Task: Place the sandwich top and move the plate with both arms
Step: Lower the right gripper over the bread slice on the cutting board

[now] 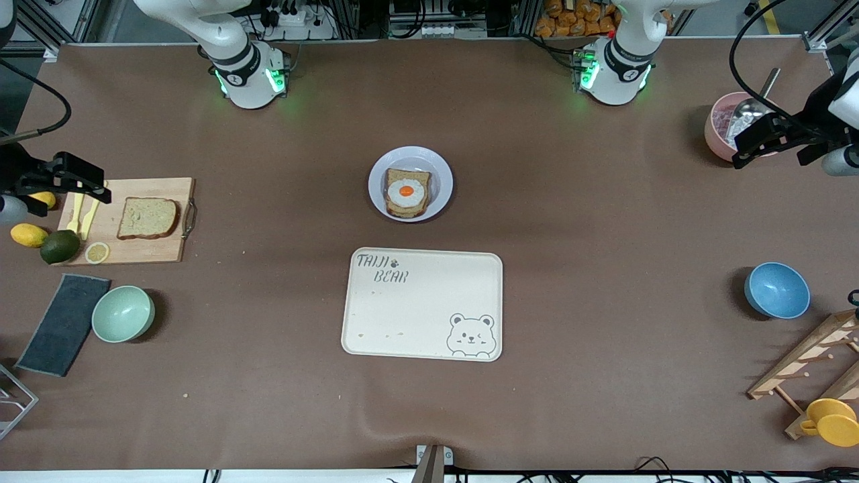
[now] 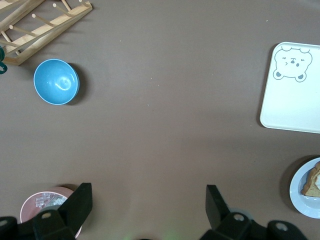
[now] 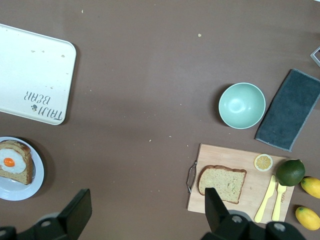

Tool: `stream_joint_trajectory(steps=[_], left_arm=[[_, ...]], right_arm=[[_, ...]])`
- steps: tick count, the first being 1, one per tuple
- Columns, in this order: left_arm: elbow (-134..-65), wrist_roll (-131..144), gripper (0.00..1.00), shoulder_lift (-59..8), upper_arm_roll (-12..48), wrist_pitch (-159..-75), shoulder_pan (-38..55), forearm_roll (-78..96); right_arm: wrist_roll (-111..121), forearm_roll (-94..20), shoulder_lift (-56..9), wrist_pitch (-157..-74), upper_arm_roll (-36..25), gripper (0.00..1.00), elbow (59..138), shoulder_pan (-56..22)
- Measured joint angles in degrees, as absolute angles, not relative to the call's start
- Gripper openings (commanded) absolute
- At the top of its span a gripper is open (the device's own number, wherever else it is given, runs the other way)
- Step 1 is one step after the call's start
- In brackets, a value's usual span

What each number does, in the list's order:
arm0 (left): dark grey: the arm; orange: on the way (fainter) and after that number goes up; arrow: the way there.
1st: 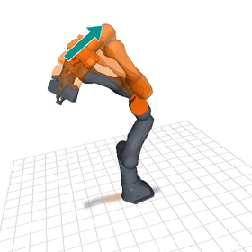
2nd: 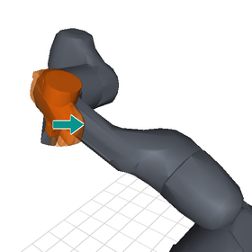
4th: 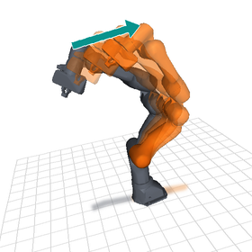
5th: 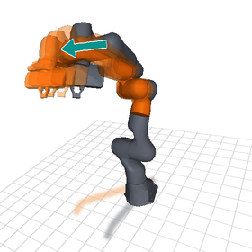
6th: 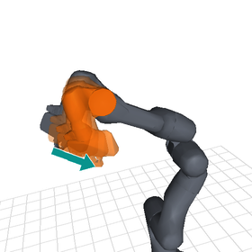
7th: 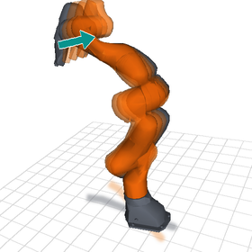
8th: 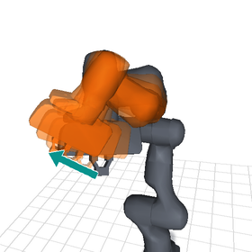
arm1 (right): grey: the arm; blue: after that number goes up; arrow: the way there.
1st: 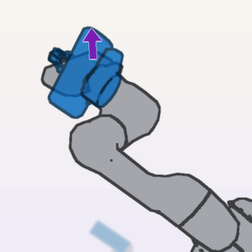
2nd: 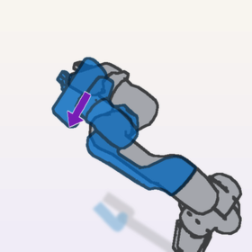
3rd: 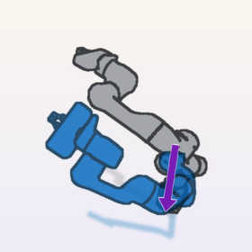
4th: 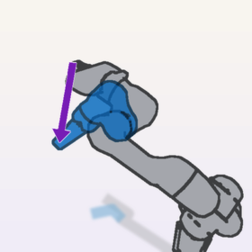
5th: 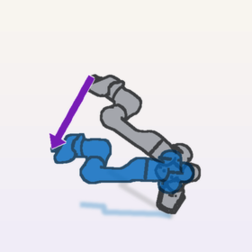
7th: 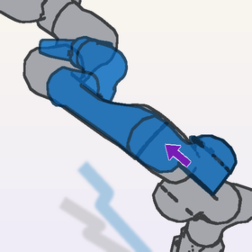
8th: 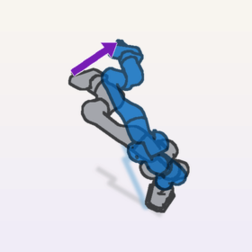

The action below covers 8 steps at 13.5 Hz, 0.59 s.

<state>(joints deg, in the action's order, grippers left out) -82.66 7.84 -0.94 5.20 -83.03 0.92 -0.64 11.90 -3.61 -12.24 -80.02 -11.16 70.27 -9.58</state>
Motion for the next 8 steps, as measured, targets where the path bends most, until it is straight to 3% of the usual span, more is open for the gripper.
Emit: stream_joint_trajectory(steps=[5,8], left_arm=[[-82.7,8.1,1.0,-0.9,8.0,-82.0,1.2,-0.5],[-83.7,8.1,1.0,-0.9,8.2,-81.8,0.9,2.6]], right_arm=[[12.2,-3.7,-12.4,-80.4,-11.6,1.0,76.9,-5.0],[12.4,-3.8,-9.8,-88.7,-9.2,1.0,85.7,-2.3]])
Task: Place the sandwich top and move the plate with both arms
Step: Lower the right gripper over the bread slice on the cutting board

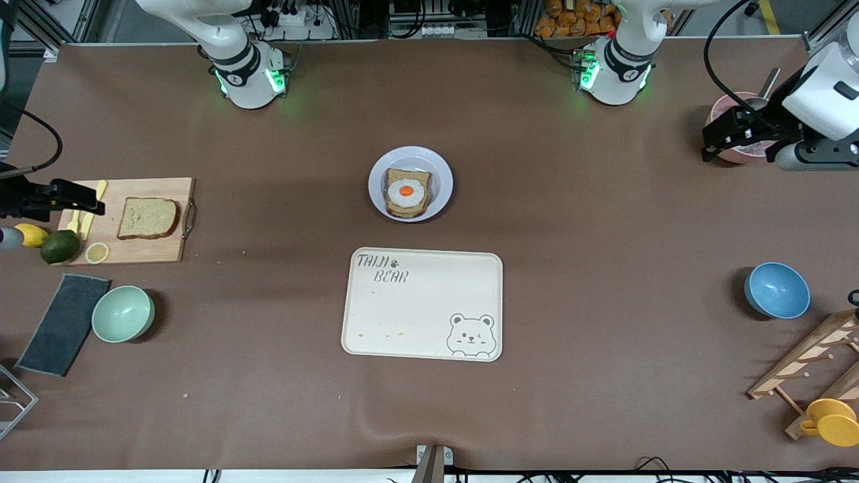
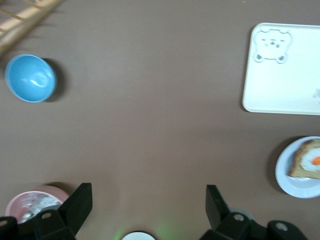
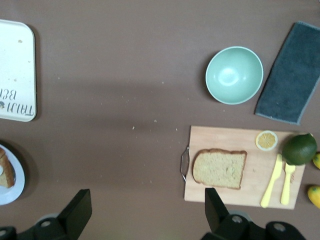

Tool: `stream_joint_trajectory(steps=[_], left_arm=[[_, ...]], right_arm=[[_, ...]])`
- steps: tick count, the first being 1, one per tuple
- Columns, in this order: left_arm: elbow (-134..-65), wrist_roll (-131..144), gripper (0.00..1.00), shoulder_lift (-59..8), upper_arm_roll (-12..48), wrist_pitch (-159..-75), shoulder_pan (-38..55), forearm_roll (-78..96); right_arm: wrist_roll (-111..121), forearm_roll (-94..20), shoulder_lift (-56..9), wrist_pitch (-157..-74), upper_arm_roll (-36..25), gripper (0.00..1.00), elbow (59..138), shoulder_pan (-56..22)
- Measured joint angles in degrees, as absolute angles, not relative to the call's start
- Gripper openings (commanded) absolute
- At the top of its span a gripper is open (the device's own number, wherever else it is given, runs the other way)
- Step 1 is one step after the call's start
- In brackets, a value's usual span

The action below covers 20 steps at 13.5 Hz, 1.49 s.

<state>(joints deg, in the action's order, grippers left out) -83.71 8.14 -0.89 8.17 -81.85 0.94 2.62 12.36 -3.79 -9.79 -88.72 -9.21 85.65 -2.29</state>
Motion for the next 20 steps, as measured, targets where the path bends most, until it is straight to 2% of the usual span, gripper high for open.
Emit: stream_joint_trajectory(steps=[2,4,9,14,18,20], left_arm=[[-84.2,8.1,1.0,-1.0,8.1,-81.9,-0.1,4.5],[-84.5,8.1,1.0,-1.5,8.0,-82.1,-0.7,6.4],[-85.2,8.1,1.0,-3.4,7.9,-83.6,-1.3,9.0],[-85.2,8.0,1.0,-2.6,8.1,-84.1,-1.5,3.6],[-85.2,8.0,1.0,-0.8,8.1,-84.1,-1.5,2.6],[-85.2,7.9,1.0,-0.5,8.1,-84.1,-1.5,2.3]], right_arm=[[12.4,-3.8,-6.2,-91.7,-6.9,0.98,92.9,0.0],[12.3,-3.8,-4.3,-91.7,-6.3,0.98,96.9,0.8],[12.5,-3.8,-5.3,-94.5,-6.1,1.0,100.6,3.5],[17.1,-3.8,-9.2,-99.4,-6.0,0.74,101.2,7.1],[26.6,-9.0,-14.5,-101.0,-5.9,0.73,101.5,13.5],[29.9,-9.9,-17.4,-104.6,-6.0,0.66,101.5,15.9]])
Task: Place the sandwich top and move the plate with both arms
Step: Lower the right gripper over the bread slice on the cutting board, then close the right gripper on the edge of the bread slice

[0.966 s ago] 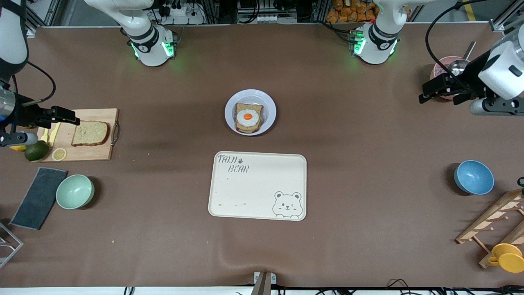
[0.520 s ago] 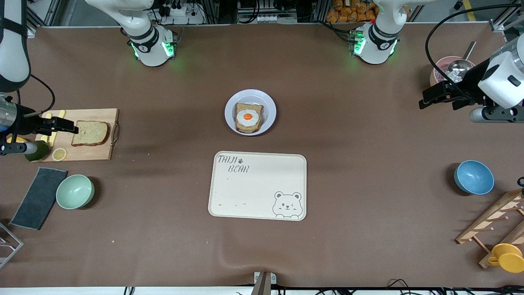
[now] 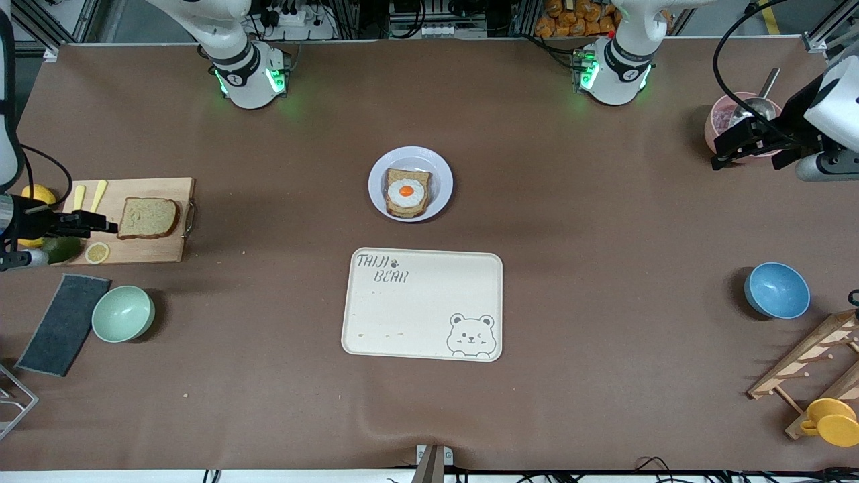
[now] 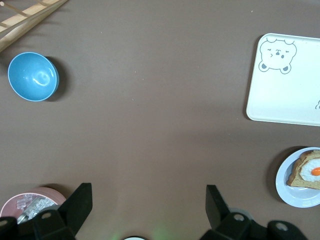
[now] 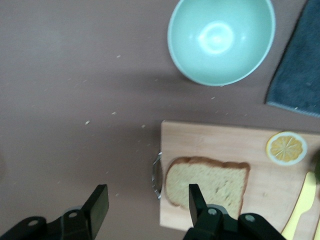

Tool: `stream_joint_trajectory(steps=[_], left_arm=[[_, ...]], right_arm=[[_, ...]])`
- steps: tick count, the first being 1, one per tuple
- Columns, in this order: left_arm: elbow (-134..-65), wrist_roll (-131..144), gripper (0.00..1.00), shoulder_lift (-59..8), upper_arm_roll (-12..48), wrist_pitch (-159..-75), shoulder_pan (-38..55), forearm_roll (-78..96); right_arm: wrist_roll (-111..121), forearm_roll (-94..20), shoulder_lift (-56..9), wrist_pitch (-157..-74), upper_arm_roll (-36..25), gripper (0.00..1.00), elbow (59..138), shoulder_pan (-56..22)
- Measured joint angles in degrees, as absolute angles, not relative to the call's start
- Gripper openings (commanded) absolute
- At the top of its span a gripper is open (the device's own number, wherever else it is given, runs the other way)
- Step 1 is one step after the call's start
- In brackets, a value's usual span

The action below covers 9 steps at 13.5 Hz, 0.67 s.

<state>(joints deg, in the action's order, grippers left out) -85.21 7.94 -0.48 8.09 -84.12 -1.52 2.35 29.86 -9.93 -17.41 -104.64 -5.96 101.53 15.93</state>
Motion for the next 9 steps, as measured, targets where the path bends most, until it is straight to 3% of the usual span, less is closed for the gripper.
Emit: stream_joint_trajectory(steps=[5,9], left_arm=[[-85.2,2.0,1.0,-0.2,9.0,-85.0,-1.4,0.5],[-85.2,2.0,1.0,-0.2,11.2,-85.4,-1.3,-0.2]], right_arm=[[36.9,-9.4,-22.8,-111.8,-6.0,0.55,101.5,19.4],[42.0,-9.5,-26.5,-114.6,-6.0,0.62,101.5,25.5]])
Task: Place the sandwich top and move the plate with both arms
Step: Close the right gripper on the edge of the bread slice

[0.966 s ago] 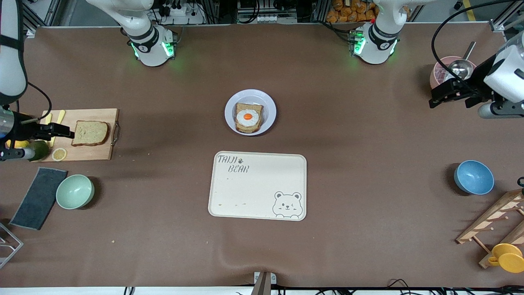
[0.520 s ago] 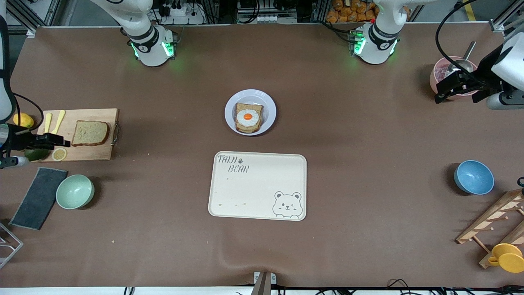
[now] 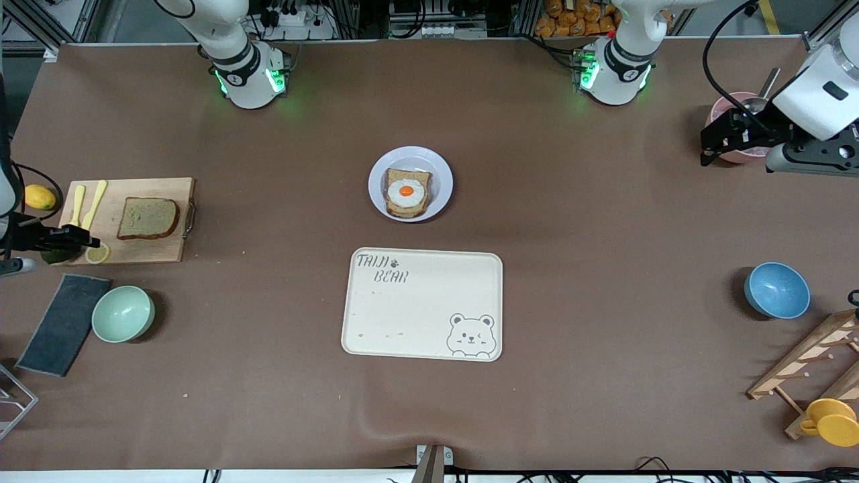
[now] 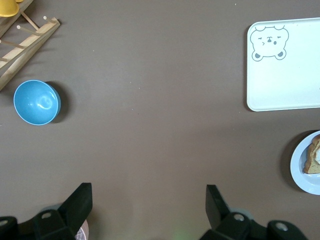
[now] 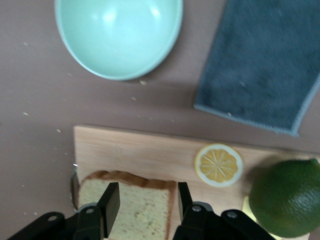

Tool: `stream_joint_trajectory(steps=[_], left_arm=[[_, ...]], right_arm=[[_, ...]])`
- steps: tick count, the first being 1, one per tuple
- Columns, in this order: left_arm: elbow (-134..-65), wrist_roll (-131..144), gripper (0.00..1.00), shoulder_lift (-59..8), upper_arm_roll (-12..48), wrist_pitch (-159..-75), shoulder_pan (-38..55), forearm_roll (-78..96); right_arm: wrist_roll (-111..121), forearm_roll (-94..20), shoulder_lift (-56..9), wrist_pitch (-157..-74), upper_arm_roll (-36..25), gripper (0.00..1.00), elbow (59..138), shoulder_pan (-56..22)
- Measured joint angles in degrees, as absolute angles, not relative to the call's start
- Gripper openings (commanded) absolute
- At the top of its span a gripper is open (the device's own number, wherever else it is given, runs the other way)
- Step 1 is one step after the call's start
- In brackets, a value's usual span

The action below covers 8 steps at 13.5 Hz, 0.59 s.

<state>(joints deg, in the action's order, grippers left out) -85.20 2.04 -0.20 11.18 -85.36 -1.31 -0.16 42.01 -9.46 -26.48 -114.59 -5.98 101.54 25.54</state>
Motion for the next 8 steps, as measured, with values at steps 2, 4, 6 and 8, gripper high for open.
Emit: stream_joint_trajectory(steps=[2,4,6,8], left_arm=[[-85.2,2.1,1.0,-0.2,11.1,-85.4,-1.5,-0.2],[-85.2,2.3,1.0,-0.2,11.1,-85.4,-1.5,-0.2],[-85.2,2.3,1.0,-0.2,11.1,-85.4,-1.5,-0.2],[-85.2,2.3,1.0,-0.2,11.1,-85.4,-1.5,-0.2]], right_arm=[[42.2,-9.5,-27.3,-113.1,-6.0,0.63,101.6,27.4],[42.2,-9.5,-28.1,-111.0,-5.9,0.61,101.7,28.8],[42.2,-9.5,-29.1,-110.9,-5.9,0.58,103.1,30.0],[42.3,-9.5,-29.7,-112.3,-5.9,0.58,105.4,30.4]])
